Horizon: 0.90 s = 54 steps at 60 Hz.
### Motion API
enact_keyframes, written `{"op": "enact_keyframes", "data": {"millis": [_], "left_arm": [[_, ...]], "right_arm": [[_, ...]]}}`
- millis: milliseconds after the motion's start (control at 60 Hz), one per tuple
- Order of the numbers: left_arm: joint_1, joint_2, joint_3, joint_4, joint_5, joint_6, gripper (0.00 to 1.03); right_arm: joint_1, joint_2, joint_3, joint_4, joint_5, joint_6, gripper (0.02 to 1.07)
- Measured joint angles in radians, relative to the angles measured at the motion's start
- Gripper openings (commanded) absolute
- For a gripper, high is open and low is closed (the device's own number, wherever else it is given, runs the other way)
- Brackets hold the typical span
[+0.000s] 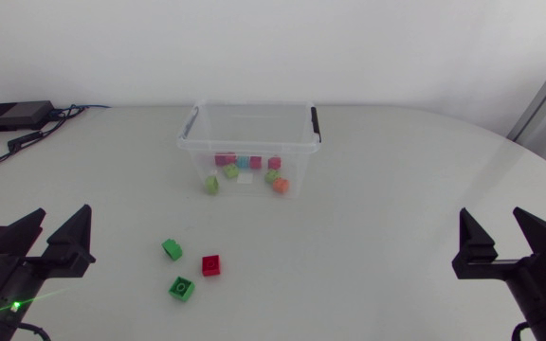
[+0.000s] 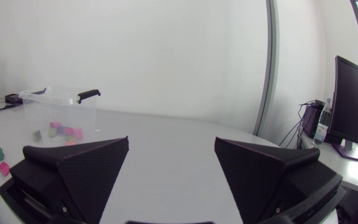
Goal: Pick up the duplo bricks and place them in the container
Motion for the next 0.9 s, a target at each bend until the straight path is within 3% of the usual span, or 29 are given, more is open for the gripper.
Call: {"op": "enact_keyframes", "data": {"millis": [500,667,900], "left_arm": [[0.000,0.000,0.029,0.006,0.000,0.011,0.96],[0.000,0.063,0.184,-0.001,0.000,0.011,0.96],[0.000,0.343,0.454,-0.019,0.000,0.011,0.96]], "right_arm": [[0.000,0.000,0.000,0.000,0.000,0.000,1.02],[0.000,0.000,0.000,0.000,0.000,0.000,1.02],[0.000,0.000,0.000,0.000,0.000,0.000,1.02]]}}
